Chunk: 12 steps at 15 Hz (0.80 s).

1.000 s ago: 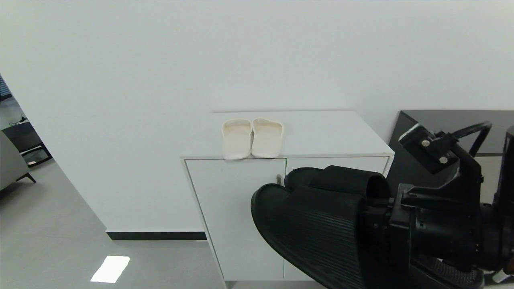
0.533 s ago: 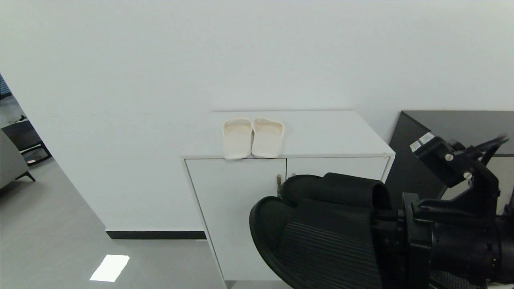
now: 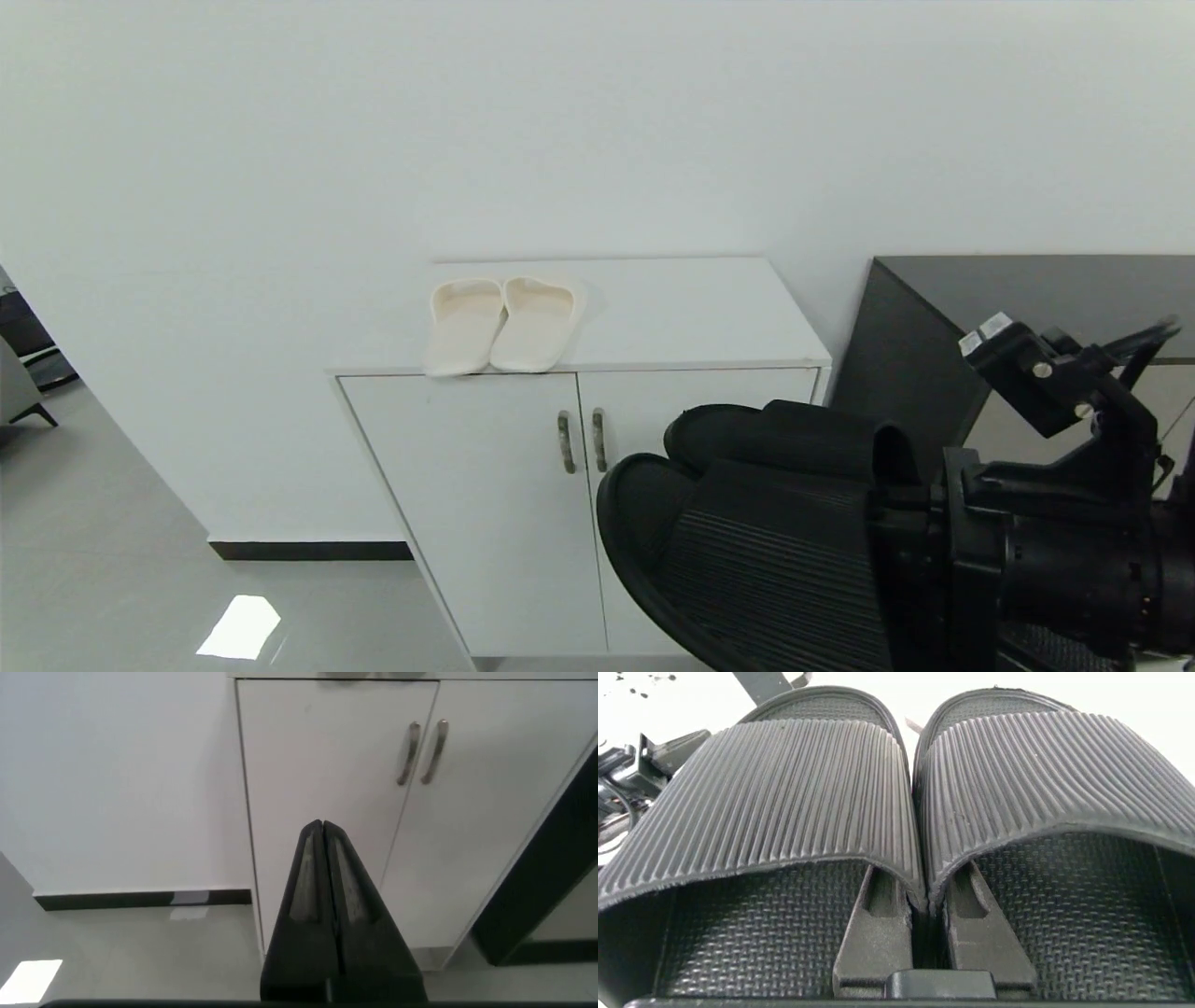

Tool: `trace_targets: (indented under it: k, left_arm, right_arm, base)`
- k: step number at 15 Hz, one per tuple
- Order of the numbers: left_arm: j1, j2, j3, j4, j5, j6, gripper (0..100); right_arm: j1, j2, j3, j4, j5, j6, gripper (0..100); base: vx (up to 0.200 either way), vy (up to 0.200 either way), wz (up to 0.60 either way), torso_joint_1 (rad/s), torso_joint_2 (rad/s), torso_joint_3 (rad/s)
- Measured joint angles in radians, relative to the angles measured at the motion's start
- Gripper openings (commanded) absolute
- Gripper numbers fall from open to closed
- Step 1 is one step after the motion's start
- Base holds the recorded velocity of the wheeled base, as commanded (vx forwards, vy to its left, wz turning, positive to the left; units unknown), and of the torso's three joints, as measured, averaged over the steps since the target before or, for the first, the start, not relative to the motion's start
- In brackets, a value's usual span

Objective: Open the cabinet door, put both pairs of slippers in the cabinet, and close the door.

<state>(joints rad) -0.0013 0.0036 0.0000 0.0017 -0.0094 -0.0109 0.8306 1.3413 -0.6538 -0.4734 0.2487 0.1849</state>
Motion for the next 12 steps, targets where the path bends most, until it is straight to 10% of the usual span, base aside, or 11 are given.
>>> trace_targets:
  k: [12]
  left_arm:
    - [0.000,0.000,0.000,0.000,0.000,0.000,0]
  right_arm:
    - [-0.004,-0.014,0.019,-0.002,0.018,0.001,0]
  base:
    - [0.000,0.000,0.00,-0.062,0.14,0.077]
